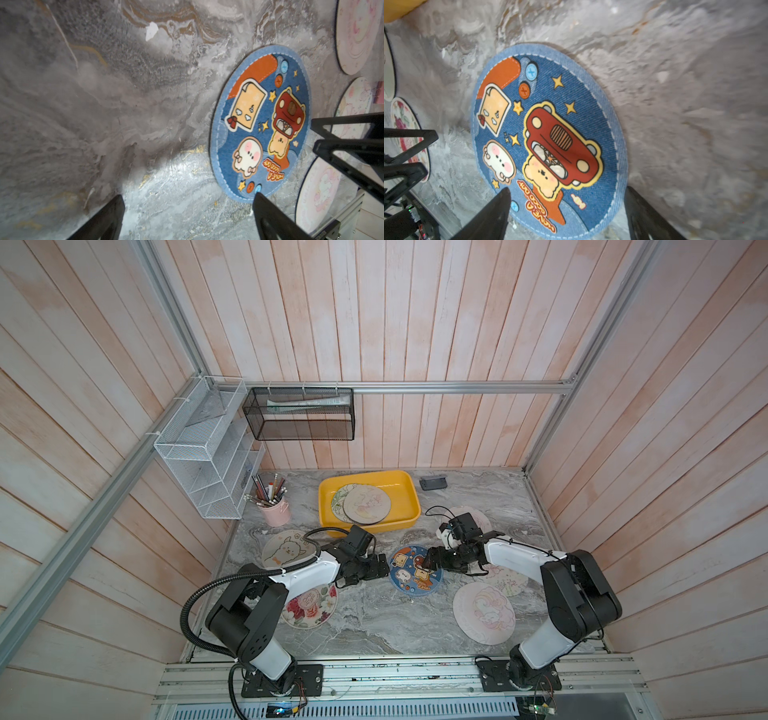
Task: Put the coasters into the storage box
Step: Move the coaster to the center of the board, then pick up the coaster from the center of the board.
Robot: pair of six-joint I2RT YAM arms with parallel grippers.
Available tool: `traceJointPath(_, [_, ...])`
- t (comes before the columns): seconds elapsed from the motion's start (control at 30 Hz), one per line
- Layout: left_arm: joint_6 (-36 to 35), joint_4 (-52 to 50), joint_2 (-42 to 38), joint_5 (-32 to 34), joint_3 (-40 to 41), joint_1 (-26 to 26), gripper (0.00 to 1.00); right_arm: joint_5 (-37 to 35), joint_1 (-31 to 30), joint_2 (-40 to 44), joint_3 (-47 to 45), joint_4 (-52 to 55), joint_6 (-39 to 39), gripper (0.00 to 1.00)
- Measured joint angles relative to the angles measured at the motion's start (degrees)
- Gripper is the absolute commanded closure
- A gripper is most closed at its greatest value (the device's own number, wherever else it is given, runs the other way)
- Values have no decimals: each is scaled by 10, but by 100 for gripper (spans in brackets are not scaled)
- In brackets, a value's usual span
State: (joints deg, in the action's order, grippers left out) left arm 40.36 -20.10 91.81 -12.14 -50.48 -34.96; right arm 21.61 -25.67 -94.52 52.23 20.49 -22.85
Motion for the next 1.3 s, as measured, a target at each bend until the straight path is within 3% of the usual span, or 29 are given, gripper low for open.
traceJointPath(0.17, [0,0,0,5,-1,0,5,10,-32,-19,28,3,-2,15])
traceJointPath(0.47, [6,-8,44,21,-36,-11,26,-3,9,-2,30,26,10,28])
traceJointPath(0.73, [10,-23,80,28,-68,-26,41,2,11,-5,27,23,15,40])
traceJointPath(1.3, [12,-41,104,34,-97,-30,55,24,11,-38,21,9,18,50])
